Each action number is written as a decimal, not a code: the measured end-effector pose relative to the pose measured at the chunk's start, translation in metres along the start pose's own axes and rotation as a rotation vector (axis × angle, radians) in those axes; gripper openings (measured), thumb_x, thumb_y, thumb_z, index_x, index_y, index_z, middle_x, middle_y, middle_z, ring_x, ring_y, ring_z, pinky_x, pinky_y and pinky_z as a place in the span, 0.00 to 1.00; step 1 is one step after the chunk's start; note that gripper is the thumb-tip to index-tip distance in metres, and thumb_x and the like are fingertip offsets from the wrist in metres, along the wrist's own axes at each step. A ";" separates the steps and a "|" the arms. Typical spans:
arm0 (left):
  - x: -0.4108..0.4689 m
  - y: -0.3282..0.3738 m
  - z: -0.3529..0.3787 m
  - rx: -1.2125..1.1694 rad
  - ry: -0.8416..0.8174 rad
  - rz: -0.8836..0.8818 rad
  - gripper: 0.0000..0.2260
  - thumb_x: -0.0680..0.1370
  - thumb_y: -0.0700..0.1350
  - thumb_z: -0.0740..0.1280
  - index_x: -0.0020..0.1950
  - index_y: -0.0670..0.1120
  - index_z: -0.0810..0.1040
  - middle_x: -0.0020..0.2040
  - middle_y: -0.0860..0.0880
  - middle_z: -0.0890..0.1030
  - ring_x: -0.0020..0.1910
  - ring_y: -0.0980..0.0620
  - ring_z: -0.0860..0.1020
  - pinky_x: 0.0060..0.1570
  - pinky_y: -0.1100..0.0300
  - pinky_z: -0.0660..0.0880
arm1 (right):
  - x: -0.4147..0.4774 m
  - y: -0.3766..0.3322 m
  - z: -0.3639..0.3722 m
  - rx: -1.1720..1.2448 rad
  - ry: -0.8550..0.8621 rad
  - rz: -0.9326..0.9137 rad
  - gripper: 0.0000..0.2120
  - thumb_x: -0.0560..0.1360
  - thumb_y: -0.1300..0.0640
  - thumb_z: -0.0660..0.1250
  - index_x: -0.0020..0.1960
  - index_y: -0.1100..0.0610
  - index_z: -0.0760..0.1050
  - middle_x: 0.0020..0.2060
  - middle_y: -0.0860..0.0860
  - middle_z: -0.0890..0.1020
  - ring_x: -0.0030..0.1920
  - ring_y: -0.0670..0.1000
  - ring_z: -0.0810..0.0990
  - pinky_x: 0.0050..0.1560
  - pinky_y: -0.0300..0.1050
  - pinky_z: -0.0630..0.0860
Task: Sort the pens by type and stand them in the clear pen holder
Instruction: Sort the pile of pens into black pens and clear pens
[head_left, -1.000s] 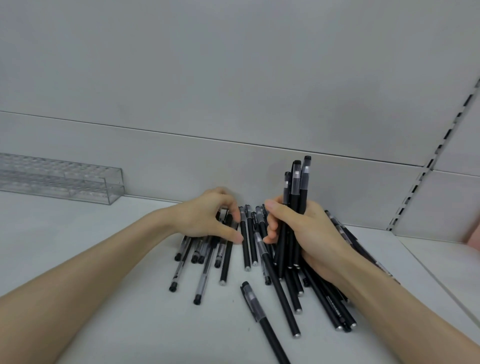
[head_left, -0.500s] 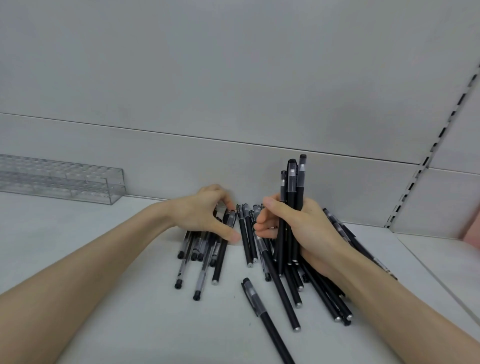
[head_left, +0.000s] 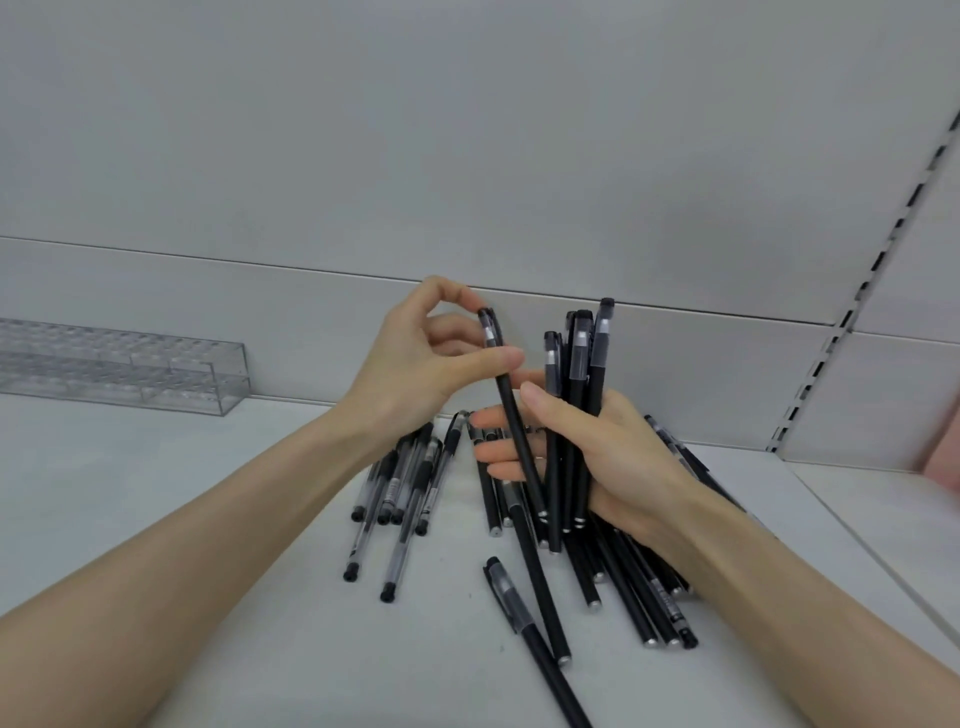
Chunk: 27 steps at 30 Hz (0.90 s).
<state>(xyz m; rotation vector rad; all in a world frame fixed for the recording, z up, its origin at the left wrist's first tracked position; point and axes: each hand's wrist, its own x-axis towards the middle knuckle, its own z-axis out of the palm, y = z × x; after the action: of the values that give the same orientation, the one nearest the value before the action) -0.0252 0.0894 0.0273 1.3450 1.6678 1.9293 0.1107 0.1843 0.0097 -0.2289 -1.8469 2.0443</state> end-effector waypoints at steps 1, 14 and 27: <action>-0.001 0.001 0.002 0.007 0.000 0.022 0.16 0.69 0.37 0.74 0.53 0.41 0.72 0.35 0.49 0.82 0.36 0.53 0.81 0.42 0.65 0.76 | -0.001 -0.003 0.000 -0.020 -0.011 -0.001 0.12 0.78 0.58 0.62 0.60 0.60 0.74 0.44 0.59 0.85 0.39 0.55 0.84 0.40 0.46 0.82; -0.066 0.008 -0.015 0.413 -0.538 -0.154 0.10 0.70 0.46 0.76 0.49 0.49 0.81 0.47 0.55 0.83 0.48 0.57 0.80 0.51 0.60 0.75 | -0.033 -0.006 -0.010 -0.050 0.009 0.089 0.15 0.79 0.56 0.62 0.35 0.56 0.65 0.26 0.49 0.66 0.25 0.46 0.64 0.25 0.37 0.65; -0.085 0.017 -0.021 0.477 -0.582 -0.235 0.04 0.71 0.39 0.74 0.45 0.43 0.83 0.37 0.53 0.81 0.36 0.58 0.75 0.38 0.68 0.70 | -0.055 0.003 0.001 -0.154 -0.056 0.112 0.12 0.79 0.55 0.63 0.47 0.65 0.77 0.39 0.58 0.84 0.37 0.51 0.82 0.33 0.39 0.78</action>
<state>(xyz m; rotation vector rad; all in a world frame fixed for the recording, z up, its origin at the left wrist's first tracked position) 0.0109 0.0111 0.0047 1.5780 1.9068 0.9081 0.1599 0.1625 0.0002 -0.3256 -2.0723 2.0000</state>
